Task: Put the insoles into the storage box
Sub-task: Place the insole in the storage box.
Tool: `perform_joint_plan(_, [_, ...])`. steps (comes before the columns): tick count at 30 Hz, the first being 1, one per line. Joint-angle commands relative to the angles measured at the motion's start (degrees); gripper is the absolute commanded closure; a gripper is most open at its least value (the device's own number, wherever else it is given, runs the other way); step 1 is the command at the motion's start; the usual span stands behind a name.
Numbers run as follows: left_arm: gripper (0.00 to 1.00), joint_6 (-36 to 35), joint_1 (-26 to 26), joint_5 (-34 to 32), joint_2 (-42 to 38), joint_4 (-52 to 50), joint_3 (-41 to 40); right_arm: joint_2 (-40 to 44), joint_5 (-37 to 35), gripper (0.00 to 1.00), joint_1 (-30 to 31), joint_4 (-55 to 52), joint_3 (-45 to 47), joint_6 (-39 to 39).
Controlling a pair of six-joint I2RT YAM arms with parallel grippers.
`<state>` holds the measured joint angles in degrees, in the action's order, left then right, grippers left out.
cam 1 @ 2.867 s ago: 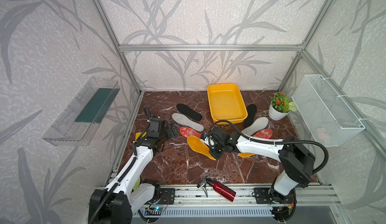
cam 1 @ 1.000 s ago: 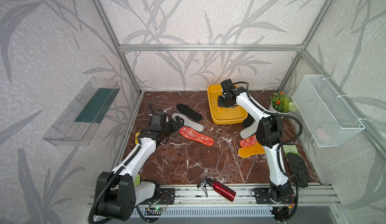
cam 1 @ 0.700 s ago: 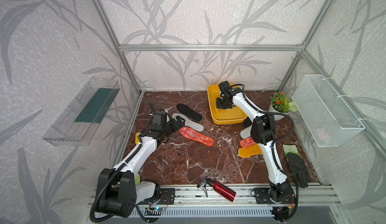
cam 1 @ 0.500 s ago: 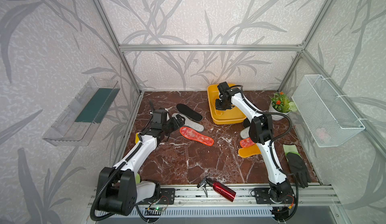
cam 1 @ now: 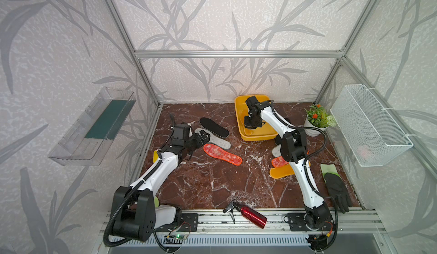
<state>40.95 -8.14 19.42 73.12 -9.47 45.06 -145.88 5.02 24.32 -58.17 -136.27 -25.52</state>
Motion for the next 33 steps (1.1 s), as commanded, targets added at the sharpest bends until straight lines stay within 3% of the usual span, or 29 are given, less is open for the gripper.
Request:
perform_joint_plan(1, [0.01,-0.9,0.1,0.8,0.6,-1.1,1.6,-1.2,0.3,1.00,0.1,-1.8,-2.0,-1.9])
perform_joint_plan(20, [0.01,-1.8,0.1,0.8,1.2,-2.4,2.6,-4.9,0.3,1.00,-0.2,-4.4,-7.9,-1.8])
perform_joint_plan(28, [0.01,-1.8,0.1,1.1,1.2,-2.4,2.5,-6.4,1.9,0.90,-0.6,-4.4,-9.4,-1.4])
perform_joint_plan(33, [0.01,-1.6,0.1,1.1,0.9,-2.4,2.4,-5.5,2.4,0.70,-0.7,-4.4,-9.5,-0.5])
